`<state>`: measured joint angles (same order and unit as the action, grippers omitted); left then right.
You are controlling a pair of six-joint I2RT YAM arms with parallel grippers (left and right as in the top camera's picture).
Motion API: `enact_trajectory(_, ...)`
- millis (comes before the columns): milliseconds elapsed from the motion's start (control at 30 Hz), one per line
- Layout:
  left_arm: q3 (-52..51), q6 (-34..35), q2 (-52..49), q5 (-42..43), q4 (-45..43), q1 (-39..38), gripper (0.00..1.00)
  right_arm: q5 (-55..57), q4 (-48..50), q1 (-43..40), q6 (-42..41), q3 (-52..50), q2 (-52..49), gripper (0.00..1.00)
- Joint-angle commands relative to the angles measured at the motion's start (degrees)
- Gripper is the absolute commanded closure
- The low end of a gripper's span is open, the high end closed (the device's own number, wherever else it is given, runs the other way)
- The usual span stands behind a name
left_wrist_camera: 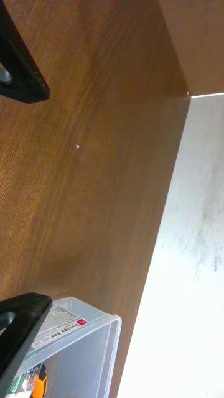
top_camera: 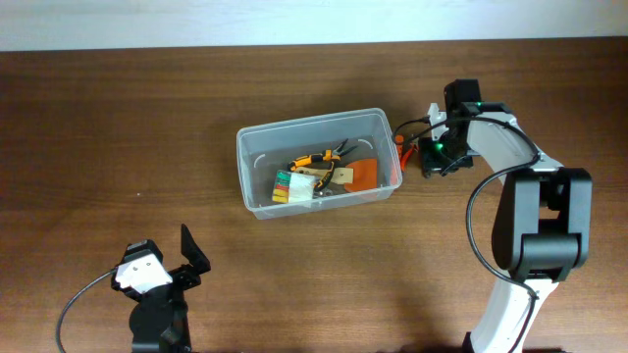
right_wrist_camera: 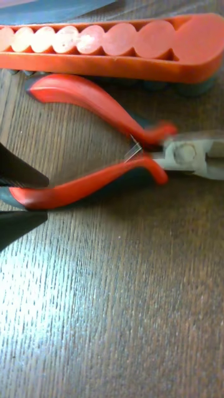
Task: Pack container
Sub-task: 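Grasp the red-handled pliers with the right gripper, then place the red-handled pliers into the container and release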
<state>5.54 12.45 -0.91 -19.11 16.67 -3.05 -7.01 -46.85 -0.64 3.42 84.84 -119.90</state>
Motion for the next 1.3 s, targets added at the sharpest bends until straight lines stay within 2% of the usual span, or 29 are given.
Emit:
enact_trajectory(0,-0.2,-0.5,0.2,-0.2,0.0,-0.2,0.01,0.1,-0.5,1.2,0.6,-0.4,0.3,0.95)
enact_trajectory(67,-0.2,-0.5,0.2,-0.2,0.0,-0.2,0.01,0.2,-0.5,1.2,0.6,-0.4,0.3,0.94)
enact_trajectory(167,-0.2,-0.5,0.2,-0.2,0.0,-0.2,0.01,1.9,-0.4,1.4,0.7,-0.4,0.2,0.78)
enact_trajectory(233,-0.2,-0.5,0.2,-0.2,0.0,-0.2,0.01,4.0,-0.7,1.4,0.7,-0.4,-0.2,0.70)
enact_trajectory(367,-0.2,-0.5,0.2,-0.2,0.0,-0.2,0.01,5.0,-1.3,1.4,0.6,-0.4,-2.4,0.68)
enact_trajectory(400,-0.2,-0.5,0.2,-0.2,0.0,-0.2,0.01,4.6,-1.4,1.4,0.6,-0.4,-2.5,0.69)
enact_trajectory(433,-0.2,-0.5,0.2,-0.2,0.0,-0.2,0.01,4.6,-1.3,1.4,0.6,-0.4,-3.0,0.74)
enact_trajectory(467,-0.2,-0.5,0.2,-0.2,0.0,-0.2,0.01,4.6,-1.3,1.4,0.6,-0.4,-3.1,0.83)
enact_trajectory(533,-0.2,-0.5,0.2,-0.2,0.0,-0.2,0.01,4.6,-1.3,1.5,0.6,-0.4,-3.3,0.93)
enact_trajectory(600,-0.2,-0.5,0.2,-0.2,0.0,-0.2,0.01,4.0,-1.3,1.4,0.6,-0.4,-3.3,0.96)
enact_trajectory(767,-0.2,-0.5,0.2,-0.2,0.0,-0.2,0.01,3.8,-2.0,1.3,-0.6,0.2,-3.1,0.96)
enact_trajectory(933,-0.2,-0.5,0.2,-0.2,0.0,-0.2,0.01,4.3,-7.9,0.1,-1.2,7.0,-1.7,0.96)
enact_trajectory(1100,-0.2,-0.5,0.2,-0.2,0.0,-0.2,0.01,4.9,-15.3,-1.0,-4.0,20.9,2.4,0.96)
enact_trajectory(1267,-0.2,-0.5,0.2,-0.2,0.0,-0.2,0.01,4.2,-22.4,2.1,-3.9,34.8,5.9,0.96)
